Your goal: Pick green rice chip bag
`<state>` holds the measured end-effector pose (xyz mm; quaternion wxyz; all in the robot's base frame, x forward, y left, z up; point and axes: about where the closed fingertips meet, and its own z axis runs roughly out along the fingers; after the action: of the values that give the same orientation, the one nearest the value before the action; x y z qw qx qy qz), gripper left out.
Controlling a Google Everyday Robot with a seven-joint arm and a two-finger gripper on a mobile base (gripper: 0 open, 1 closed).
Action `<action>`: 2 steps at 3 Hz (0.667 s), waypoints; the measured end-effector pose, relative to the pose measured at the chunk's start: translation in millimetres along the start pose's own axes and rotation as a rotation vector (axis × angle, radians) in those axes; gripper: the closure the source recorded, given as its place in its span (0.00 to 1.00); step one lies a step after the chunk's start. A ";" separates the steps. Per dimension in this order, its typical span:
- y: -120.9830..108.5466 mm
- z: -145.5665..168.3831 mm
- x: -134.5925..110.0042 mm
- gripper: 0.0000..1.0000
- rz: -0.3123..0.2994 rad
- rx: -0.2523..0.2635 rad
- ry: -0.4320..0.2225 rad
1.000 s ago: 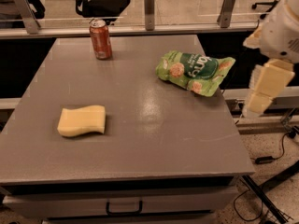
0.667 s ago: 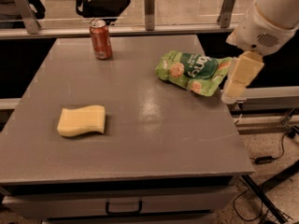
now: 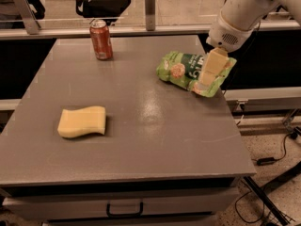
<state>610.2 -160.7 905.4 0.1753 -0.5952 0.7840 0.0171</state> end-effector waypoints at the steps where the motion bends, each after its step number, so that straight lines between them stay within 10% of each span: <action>1: -22.9 33.0 -11.2 0.00 0.013 -0.025 -0.007; 2: -36.1 59.4 -21.0 0.02 0.020 -0.058 -0.017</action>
Offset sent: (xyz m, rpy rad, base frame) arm 0.0707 0.0267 -0.0532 0.0555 0.0720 0.0045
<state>664.1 -137.7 862.4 0.1646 -0.5919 0.7876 0.0467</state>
